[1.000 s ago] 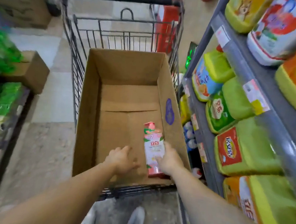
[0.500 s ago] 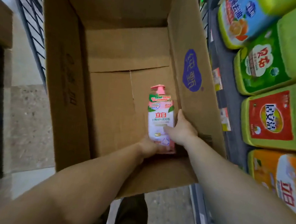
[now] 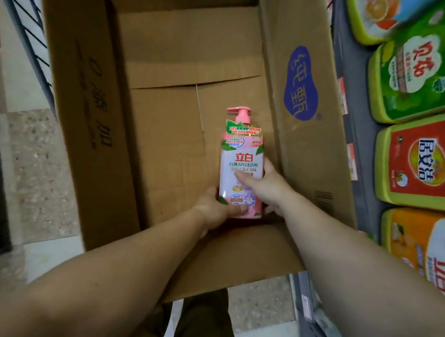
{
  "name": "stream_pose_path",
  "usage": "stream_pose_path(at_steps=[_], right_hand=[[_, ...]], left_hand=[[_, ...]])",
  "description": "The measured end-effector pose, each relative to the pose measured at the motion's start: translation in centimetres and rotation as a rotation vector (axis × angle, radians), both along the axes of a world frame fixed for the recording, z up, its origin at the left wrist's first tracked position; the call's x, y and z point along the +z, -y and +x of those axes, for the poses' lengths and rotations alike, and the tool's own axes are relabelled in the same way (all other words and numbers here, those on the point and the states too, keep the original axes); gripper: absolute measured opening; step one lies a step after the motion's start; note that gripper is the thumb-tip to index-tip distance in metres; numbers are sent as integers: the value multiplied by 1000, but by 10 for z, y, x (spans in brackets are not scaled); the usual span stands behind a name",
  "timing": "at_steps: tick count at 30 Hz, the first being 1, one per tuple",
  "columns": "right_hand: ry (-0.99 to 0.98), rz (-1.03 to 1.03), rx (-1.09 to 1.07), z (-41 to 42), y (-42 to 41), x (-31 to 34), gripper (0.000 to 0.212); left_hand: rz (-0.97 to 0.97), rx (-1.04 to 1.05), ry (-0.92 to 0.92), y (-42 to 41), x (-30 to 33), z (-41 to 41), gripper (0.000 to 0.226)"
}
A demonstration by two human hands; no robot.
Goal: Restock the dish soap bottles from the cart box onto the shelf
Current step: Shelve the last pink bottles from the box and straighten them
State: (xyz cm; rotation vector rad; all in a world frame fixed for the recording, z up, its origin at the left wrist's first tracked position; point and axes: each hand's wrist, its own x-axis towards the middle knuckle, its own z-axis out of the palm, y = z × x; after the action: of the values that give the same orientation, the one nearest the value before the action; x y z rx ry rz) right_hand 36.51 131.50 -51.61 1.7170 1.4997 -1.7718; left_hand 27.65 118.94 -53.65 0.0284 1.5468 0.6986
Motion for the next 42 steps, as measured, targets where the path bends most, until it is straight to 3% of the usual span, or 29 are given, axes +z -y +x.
stream_pose_path(at_steps=[8,11,16,20,26,30,32,36,42], right_hand=[[-126,172,20,-31,19,52,72],[-210,267,-19,-41,23,93,72],[-282,514,-227,-35,35,162,74],[-333,768,-407,3,44,220,85],[-285,1031,-606,111,81,297,76],[-125,1165,-711,209,141,333,95],[-76,1222,-772,263,184,349,100],[-30,1313,-875,375,292,380,84],[137,1431,-1034,527,466,445,84]], left_hand=[[129,22,-95,15,43,-34,69],[290,3,-137,14,79,-52,69],[549,-206,-297,-2,155,-70,75],[789,-315,-279,-24,214,-46,74],[1076,-554,-234,-32,289,48,77],[1213,-728,-183,-2,330,141,65],[1280,-799,-131,26,344,194,65],[1398,-905,-48,102,366,315,67],[1515,-1012,121,236,413,497,67]])
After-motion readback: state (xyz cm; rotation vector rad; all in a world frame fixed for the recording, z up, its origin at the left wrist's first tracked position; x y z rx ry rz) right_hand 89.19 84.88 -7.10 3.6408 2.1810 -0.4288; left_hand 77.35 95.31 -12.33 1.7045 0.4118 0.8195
